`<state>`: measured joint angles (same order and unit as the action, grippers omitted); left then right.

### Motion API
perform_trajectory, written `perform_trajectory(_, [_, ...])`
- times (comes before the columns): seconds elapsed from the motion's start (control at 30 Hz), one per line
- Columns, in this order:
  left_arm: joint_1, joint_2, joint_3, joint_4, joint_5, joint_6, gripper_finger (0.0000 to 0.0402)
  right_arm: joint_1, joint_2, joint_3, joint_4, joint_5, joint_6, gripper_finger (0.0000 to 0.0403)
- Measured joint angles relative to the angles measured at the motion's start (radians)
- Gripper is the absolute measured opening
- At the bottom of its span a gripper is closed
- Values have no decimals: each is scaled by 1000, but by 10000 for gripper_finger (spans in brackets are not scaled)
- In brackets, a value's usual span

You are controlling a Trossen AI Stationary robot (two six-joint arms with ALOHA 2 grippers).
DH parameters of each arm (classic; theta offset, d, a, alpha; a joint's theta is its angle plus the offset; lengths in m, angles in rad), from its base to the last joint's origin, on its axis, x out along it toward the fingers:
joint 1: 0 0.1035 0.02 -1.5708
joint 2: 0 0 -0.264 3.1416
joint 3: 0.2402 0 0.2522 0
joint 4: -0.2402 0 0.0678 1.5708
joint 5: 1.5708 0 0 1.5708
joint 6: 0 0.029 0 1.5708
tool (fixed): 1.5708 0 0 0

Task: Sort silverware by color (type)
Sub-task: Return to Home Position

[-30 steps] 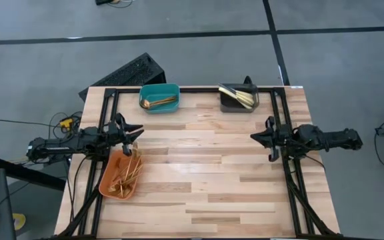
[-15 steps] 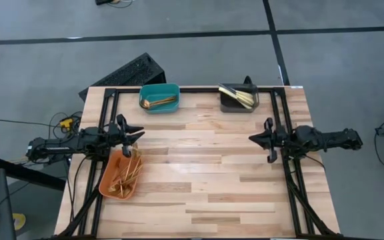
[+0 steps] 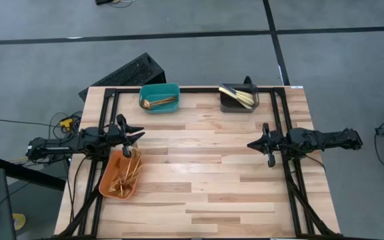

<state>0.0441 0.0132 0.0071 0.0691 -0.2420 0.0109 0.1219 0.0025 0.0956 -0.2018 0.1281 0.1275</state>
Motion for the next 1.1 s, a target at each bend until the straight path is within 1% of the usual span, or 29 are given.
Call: perform_trajectory(1.1, [0, 0, 0, 0, 0, 0, 87, 0, 0, 0, -7, 3, -4, 38])
